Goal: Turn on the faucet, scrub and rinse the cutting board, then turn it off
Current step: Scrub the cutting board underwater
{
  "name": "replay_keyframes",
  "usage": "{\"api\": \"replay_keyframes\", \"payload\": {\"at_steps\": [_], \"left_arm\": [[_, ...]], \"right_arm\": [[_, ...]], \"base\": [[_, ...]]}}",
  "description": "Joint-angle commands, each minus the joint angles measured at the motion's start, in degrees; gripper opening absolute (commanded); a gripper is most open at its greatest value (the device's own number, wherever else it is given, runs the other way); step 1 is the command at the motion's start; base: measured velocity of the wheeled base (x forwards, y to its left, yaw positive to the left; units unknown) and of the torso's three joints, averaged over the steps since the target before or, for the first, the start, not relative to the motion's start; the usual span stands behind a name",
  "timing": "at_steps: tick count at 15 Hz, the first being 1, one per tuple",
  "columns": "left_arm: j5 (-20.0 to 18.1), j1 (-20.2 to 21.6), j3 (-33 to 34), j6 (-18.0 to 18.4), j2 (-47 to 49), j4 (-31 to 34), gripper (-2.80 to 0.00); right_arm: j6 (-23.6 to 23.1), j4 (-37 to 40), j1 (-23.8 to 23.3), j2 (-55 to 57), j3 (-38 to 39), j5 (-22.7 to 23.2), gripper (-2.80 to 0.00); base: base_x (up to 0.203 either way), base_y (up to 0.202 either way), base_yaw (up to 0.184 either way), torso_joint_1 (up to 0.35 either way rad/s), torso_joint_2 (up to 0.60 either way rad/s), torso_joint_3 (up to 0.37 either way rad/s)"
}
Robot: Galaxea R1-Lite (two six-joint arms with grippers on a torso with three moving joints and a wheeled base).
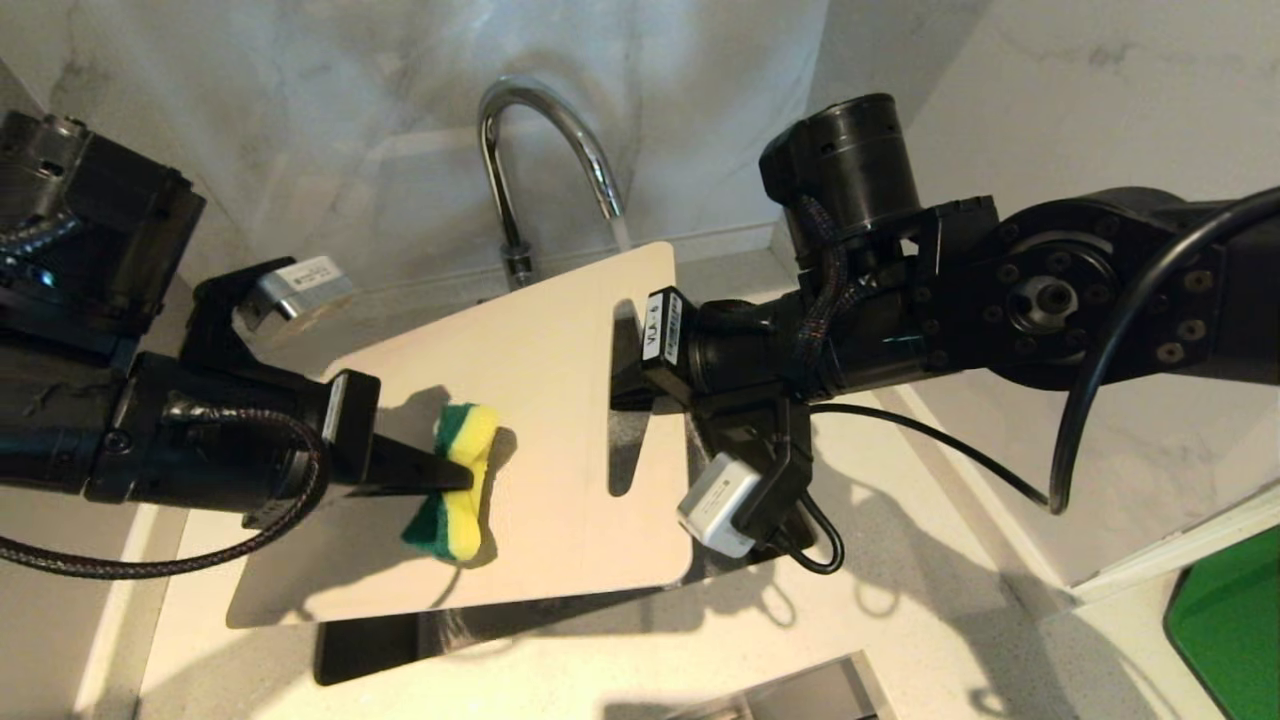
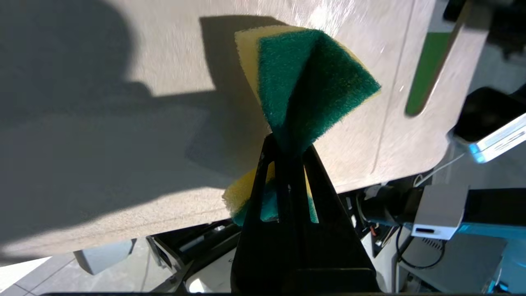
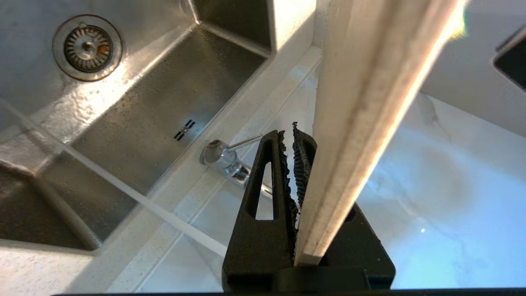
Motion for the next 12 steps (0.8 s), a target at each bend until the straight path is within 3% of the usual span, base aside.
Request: {"api": "replay_keyframes", "payload": {"at_steps": [1,4,7,12], "left_arm": [[0.21,-0.32,4.45,-0.20,0.23,-2.99,-2.80],[2.59,0.62,12.29,-0.22,-0.03,-10.69,-2.80],[2.85,5.71,18.80,-0.29,-0.08,-15.37,-2.80],[0.78,14.52,31.11,0.16,1.45,-28.58,-2.80]], "right_arm": [[-0.83,0.07,-0.78,0.10,-0.08,0.21,-2.80],[-0.74,0.07,-0.91,-0.08,0.01,0.39,-2.80],[-0.74,0.07,-0.91,-0.25,-0.07,0.30,-2.80],[-0.56,0.07,-0.91,-0.34,0.01,0.30,-2.80]], "base": [[0.000,0.000,0.000,0.000,0.00,0.000],[0.000,0.000,0.000,0.000,0.00,0.000],[0.000,0.000,0.000,0.000,0.00,0.000],[0.000,0.000,0.000,0.000,0.00,0.000]]}}
